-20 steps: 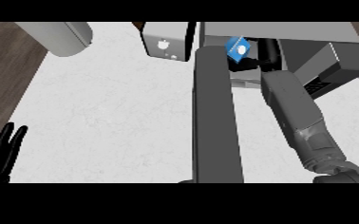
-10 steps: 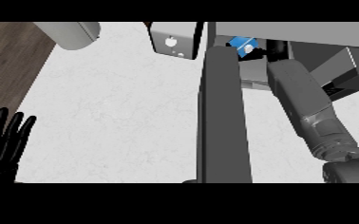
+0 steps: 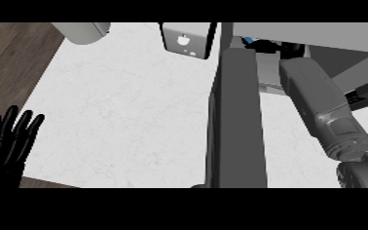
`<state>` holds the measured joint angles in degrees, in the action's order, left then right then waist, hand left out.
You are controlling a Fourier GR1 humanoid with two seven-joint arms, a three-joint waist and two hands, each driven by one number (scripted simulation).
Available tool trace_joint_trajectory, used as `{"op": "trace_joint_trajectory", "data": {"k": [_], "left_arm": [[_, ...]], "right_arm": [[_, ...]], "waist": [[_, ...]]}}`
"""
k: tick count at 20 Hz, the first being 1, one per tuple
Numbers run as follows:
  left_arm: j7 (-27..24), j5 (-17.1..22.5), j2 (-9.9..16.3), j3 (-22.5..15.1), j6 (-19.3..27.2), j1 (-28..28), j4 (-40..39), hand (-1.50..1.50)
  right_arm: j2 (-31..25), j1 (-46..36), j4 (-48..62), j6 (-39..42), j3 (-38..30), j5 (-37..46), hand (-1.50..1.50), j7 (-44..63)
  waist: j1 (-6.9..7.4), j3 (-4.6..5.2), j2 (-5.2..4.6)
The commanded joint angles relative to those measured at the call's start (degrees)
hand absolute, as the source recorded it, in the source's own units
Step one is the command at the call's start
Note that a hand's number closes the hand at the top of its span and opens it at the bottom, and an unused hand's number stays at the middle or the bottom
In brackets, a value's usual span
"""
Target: Pick up the milk, place it into the microwave and close the microwave
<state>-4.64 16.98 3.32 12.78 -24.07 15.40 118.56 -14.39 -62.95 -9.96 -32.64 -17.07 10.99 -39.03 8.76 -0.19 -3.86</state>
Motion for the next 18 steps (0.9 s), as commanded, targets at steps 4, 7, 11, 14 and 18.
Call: {"op": "trace_joint_trajectory", "data": {"k": [4,7,11,14,18], "left_arm": [[-0.19,-2.9,0.87,-0.31,0.52,-2.23,-0.88,-1.5],[0.02,-3.28,0.11,-0.95,1.21,-2.9,-1.18,-1.5],[0.4,-4.23,-0.35,-3.16,0.51,-2.93,-1.65,-1.5],[-0.03,-4.83,0.32,-2.6,0.44,-3.54,-1.94,-1.5],[0.67,-6.12,-0.23,-3.9,1.01,-3.84,-1.54,-1.5]], "right_arm": [[-1.79,-1.38,3.24,-9.58,2.81,4.31,-1.5,1.76],[-1.3,-2.23,3.52,-11.12,2.92,4.64,-1.5,2.06],[0.54,-3.36,5.15,-4.51,1.28,2.74,-1.5,5.4],[0.48,-3.14,5.15,-0.42,0.36,1.72,-1.5,5.04],[0.92,-3.12,5.05,2.9,-0.21,1.12,-1.5,4.29]], "waist": [[1.56,-0.04,-1.23],[1.43,-0.07,-1.0],[1.61,-0.27,-1.12],[1.3,-0.27,-1.09],[0.97,-0.25,-0.76]]}}
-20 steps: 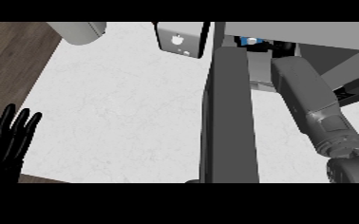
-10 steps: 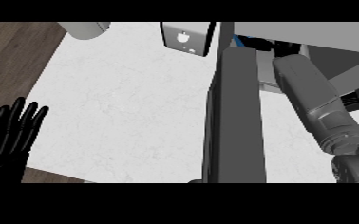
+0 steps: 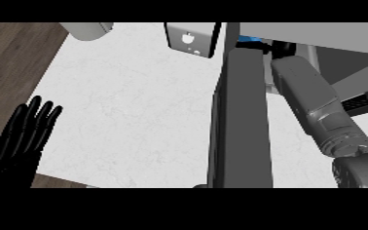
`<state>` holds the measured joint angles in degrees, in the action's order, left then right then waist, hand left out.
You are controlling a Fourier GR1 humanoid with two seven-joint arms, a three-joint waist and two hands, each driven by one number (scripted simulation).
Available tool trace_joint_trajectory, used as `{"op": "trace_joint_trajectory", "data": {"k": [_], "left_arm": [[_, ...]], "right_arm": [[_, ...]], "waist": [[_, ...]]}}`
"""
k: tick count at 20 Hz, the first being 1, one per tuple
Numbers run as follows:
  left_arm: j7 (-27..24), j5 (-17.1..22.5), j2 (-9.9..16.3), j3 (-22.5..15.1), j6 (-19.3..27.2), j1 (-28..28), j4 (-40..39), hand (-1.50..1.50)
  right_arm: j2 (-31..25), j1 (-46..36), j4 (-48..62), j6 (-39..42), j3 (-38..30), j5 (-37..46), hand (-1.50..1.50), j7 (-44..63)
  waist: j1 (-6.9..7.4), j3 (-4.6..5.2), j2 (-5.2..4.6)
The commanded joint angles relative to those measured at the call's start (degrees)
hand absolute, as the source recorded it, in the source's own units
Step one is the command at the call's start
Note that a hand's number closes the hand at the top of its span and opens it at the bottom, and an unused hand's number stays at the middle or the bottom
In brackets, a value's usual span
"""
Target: Pick up the milk, place it into the microwave and close the microwave
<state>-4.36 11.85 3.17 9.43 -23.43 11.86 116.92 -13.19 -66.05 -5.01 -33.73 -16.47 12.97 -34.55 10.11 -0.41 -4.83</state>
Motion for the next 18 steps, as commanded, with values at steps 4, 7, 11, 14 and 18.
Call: {"op": "trace_joint_trajectory", "data": {"k": [4,7,11,14,18], "left_arm": [[-0.01,-2.71,-1.23,-2.64,0.75,-1.13,-0.07,-1.5],[1.48,-3.12,-1.57,-2.86,1.98,-1.78,0.75,-1.5],[0.2,-4.45,-2.65,-3.91,2.22,-1.3,0.08,-1.5],[0.1,-4.19,-2.48,-4.97,0.84,0.81,0.44,-1.5],[-0.26,-5.82,-3.15,-7.15,2.83,-1.03,-0.96,-1.5]], "right_arm": [[1.73,0.0,0.26,2.24,-1.48,-1.39,-1.5,0.03],[-0.47,1.45,0.35,5.96,-1.42,-1.29,-1.5,-1.24],[-0.21,2.49,0.44,3.54,-1.54,-1.19,-1.5,-1.64],[-1.07,2.29,0.2,5.28,-2.26,-1.87,-1.5,-1.42],[-1.91,4.61,-0.05,9.21,-2.38,-1.99,-1.5,-4.21]], "waist": [[-0.33,0.04,0.18],[-1.11,-0.07,0.23],[-1.3,0.06,0.52],[-1.26,0.1,1.07],[-2.82,0.04,0.97]]}}
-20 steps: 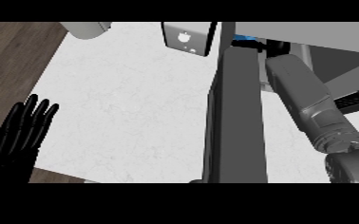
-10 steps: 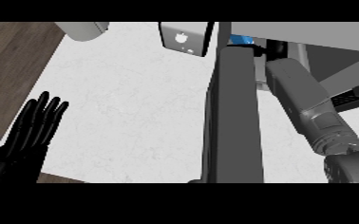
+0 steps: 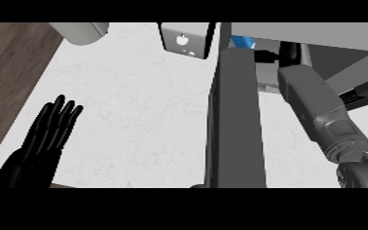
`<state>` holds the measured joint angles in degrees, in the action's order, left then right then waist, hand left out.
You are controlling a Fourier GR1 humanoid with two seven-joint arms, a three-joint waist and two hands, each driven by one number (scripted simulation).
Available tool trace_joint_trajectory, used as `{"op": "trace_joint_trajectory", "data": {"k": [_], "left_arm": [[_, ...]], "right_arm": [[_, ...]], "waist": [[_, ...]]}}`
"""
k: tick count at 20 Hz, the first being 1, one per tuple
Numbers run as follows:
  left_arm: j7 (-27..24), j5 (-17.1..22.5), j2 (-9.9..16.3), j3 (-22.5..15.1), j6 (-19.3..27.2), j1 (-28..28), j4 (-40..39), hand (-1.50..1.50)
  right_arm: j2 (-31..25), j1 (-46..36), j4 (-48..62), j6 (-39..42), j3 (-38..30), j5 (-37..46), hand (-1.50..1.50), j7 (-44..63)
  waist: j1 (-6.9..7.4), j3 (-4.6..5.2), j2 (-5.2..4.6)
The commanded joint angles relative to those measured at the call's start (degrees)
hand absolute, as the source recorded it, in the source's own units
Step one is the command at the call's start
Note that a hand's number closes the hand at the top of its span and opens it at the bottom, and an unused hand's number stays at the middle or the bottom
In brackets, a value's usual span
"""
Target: Pick up the milk, place it into the microwave and close the microwave
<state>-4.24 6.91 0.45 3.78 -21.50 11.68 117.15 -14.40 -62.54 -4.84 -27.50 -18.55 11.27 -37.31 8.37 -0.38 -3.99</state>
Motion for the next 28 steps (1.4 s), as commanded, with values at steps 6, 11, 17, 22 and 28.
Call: {"op": "trace_joint_trajectory", "data": {"k": [6,11,17,22,28], "left_arm": [[-2.24,-1.75,-0.44,-3.95,1.63,1.92,0.35,-1.5],[-1.56,-2.03,-0.45,-4.37,4.06,-0.03,-1.0,-1.5],[-0.47,-2.41,0.56,-5.18,1.22,-0.17,-2.49,-1.5],[-1.26,-1.53,1.18,-5.6,-0.4,0.35,-4.59,-1.5],[0.73,-5.85,0.85,-11.36,-1.55,-3.98,-8.38,-1.5]], "right_arm": [[0.05,2.62,-0.44,6.73,-1.31,-1.32,-1.5,-3.23],[0.97,5.25,-0.36,7.37,-1.85,-1.76,-1.5,-5.32],[1.45,7.0,-0.92,12.33,-3.34,-3.38,-1.5,-7.23],[3.03,10.98,-1.5,19.27,-4.05,-4.57,-1.5,-11.28],[4.13,15.19,-2.86,23.59,-4.32,-5.51,-1.5,-15.18]], "waist": [[-0.84,0.03,0.86],[-2.55,0.08,1.26],[-3.59,0.1,1.76],[-5.01,0.19,2.52],[-7.01,0.24,3.21]]}}
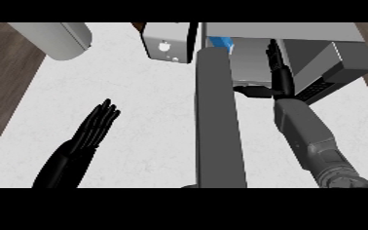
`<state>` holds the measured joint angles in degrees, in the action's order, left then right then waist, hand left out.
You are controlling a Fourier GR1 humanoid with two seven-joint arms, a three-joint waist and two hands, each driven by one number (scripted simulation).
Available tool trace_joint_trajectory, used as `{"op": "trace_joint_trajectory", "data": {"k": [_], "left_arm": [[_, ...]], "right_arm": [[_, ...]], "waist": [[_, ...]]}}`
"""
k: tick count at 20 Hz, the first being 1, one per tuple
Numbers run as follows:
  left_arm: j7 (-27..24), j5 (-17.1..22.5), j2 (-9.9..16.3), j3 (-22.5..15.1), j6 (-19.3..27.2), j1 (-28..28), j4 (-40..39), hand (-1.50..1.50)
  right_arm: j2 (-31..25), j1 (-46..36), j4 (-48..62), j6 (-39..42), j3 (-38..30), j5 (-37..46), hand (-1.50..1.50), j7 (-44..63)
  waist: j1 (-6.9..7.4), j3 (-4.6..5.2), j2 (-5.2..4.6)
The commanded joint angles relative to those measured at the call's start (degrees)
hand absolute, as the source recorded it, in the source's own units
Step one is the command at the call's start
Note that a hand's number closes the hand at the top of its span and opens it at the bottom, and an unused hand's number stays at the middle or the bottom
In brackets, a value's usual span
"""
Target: Pick up the milk, place it into the microwave and close the microwave
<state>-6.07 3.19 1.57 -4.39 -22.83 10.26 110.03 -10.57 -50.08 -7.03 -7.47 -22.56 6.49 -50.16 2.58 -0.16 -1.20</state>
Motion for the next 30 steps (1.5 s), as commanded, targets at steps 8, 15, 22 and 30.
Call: {"op": "trace_joint_trajectory", "data": {"k": [8,15,22,30], "left_arm": [[-3.42,-9.2,-0.31,-6.55,-1.11,-7.84,-12.02,1.5],[-5.12,-16.51,-1.52,-12.91,4.98,-10.62,-18.86,1.5],[-3.42,-15.63,-1.55,-18.25,4.28,-17.48,-30.43,1.5],[-8.01,-11.75,-1.56,-30.16,9.74,-20.56,-39.7,1.5]], "right_arm": [[3.99,11.02,-6.63,5.68,2.93,-0.21,-1.5,-6.04],[3.25,21.57,-18.07,9.79,6.7,-0.58,-1.5,-3.57],[5.99,34.07,-34.63,10.12,11.28,-0.46,-1.5,-1.2],[2.14,48.2,-60.65,16.67,12.19,-5.74,-1.5,8.28]], "waist": [[-3.44,0.21,1.49],[-4.26,0.26,1.73],[-5.77,0.37,1.85],[-6.07,0.39,1.58]]}}
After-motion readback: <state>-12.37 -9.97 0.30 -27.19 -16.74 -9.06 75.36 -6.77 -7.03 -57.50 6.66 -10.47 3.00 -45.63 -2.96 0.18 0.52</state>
